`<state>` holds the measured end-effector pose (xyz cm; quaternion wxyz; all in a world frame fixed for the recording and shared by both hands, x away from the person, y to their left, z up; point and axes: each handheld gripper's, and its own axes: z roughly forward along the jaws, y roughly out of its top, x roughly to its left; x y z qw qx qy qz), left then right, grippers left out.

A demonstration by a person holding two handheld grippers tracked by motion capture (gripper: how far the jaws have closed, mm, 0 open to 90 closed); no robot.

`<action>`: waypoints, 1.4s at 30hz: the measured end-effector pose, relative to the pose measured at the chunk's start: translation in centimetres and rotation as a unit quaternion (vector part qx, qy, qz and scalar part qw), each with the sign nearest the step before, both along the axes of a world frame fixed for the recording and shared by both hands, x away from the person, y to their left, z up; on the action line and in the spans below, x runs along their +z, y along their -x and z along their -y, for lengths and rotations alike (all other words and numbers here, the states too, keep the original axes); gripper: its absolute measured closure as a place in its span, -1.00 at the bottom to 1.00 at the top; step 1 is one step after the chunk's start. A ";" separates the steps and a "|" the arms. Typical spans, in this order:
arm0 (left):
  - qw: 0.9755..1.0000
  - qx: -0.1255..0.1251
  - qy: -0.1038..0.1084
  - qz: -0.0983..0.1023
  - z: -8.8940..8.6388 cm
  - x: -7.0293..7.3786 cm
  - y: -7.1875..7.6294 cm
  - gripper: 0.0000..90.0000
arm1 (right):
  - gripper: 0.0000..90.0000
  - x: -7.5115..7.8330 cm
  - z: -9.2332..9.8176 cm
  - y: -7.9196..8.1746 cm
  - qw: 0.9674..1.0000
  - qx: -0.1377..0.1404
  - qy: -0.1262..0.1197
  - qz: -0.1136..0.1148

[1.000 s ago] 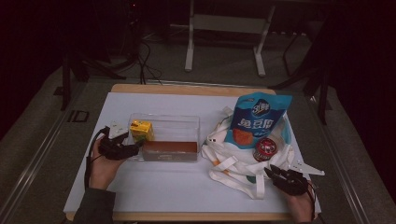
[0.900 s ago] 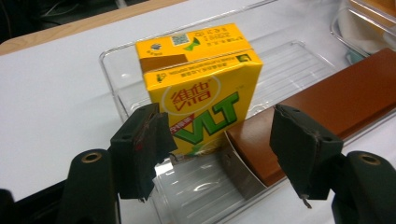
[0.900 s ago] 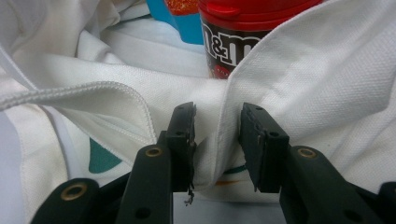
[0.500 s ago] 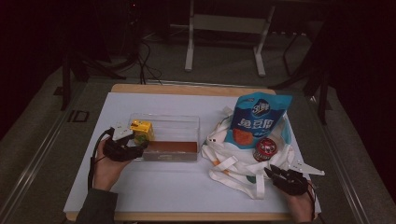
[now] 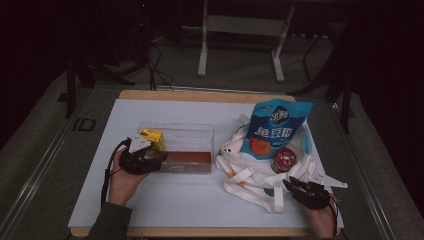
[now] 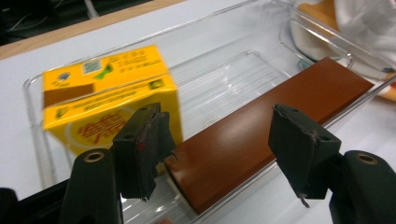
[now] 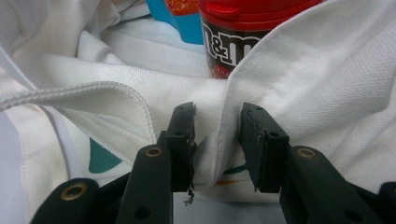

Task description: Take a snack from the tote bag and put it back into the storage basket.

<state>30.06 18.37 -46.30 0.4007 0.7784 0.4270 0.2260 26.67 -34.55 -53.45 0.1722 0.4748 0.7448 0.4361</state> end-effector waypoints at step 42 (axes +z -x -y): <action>0.995 -0.092 0.032 0.017 4.6 -0.7 0.2 -0.22 | 0.46 0.7 -0.3 0.0 1.000 -0.009 0.015 -0.008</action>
